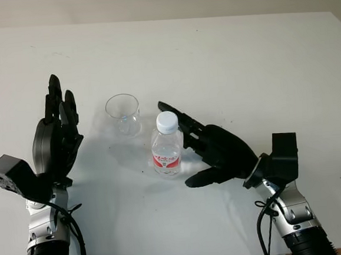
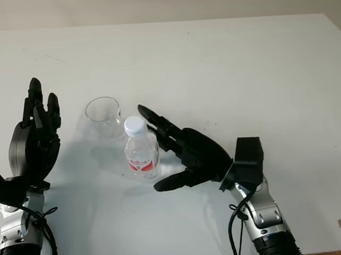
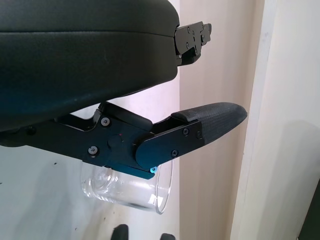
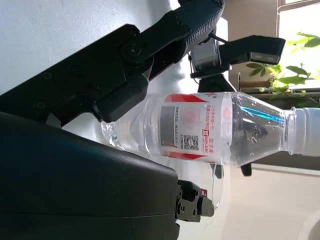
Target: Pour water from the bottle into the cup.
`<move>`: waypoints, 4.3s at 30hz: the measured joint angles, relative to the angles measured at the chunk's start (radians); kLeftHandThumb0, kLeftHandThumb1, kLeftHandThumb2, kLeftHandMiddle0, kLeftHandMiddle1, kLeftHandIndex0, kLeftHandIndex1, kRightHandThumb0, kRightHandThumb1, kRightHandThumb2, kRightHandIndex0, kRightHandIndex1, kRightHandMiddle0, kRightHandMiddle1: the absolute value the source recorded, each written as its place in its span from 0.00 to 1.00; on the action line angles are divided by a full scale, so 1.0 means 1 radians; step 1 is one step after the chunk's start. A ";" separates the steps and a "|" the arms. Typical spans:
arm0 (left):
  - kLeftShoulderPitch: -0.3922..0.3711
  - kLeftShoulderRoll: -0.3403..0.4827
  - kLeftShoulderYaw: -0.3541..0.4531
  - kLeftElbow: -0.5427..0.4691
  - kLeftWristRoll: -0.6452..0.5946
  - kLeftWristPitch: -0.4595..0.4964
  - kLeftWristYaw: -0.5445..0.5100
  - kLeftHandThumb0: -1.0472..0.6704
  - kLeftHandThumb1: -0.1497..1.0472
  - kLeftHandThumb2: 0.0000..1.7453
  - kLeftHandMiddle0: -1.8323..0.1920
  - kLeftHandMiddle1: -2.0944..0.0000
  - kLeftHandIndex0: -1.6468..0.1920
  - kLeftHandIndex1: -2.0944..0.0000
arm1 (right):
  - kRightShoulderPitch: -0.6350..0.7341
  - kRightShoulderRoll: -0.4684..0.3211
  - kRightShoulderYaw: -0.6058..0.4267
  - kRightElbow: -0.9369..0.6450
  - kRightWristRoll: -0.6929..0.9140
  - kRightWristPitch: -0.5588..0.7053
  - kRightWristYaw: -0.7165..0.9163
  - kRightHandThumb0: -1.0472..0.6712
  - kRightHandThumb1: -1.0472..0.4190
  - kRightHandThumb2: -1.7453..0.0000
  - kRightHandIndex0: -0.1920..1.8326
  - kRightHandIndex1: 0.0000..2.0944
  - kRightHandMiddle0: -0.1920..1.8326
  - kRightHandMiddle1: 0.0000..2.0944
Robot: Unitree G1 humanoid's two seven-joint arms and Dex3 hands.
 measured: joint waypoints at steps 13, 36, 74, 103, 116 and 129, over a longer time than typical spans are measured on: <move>0.000 -0.001 -0.001 -0.001 0.004 -0.016 0.007 0.21 1.00 0.44 1.00 1.00 1.00 1.00 | -0.067 0.035 0.020 0.111 -0.028 -0.033 0.011 0.08 0.21 0.97 0.16 0.06 0.14 0.08; 0.005 -0.005 -0.002 -0.004 0.006 -0.037 0.027 0.21 1.00 0.43 1.00 1.00 1.00 1.00 | -0.160 0.075 0.033 0.264 -0.073 -0.122 0.013 0.13 0.21 0.97 0.32 0.14 0.14 0.41; 0.005 -0.004 -0.002 -0.006 0.016 -0.035 0.031 0.21 1.00 0.43 1.00 1.00 1.00 1.00 | -0.144 0.184 -0.031 0.267 -0.167 -0.241 -0.369 0.38 0.00 0.74 0.95 1.00 0.91 1.00; -0.005 -0.003 -0.002 0.000 0.020 -0.045 0.022 0.21 1.00 0.43 1.00 1.00 1.00 1.00 | -1.014 -0.059 0.233 1.073 -0.941 -0.409 -1.208 0.38 0.00 0.87 0.67 1.00 0.54 1.00; -0.006 -0.004 -0.002 0.001 0.020 -0.060 0.024 0.20 1.00 0.42 1.00 1.00 1.00 1.00 | -1.123 -0.078 0.486 1.161 -1.191 -0.291 -1.413 0.36 0.00 0.85 0.65 1.00 0.47 1.00; -0.009 -0.008 -0.004 0.004 0.028 -0.063 0.040 0.20 1.00 0.42 1.00 1.00 1.00 1.00 | -1.164 -0.085 0.596 1.178 -1.276 -0.268 -1.550 0.35 0.00 0.84 0.70 1.00 0.46 1.00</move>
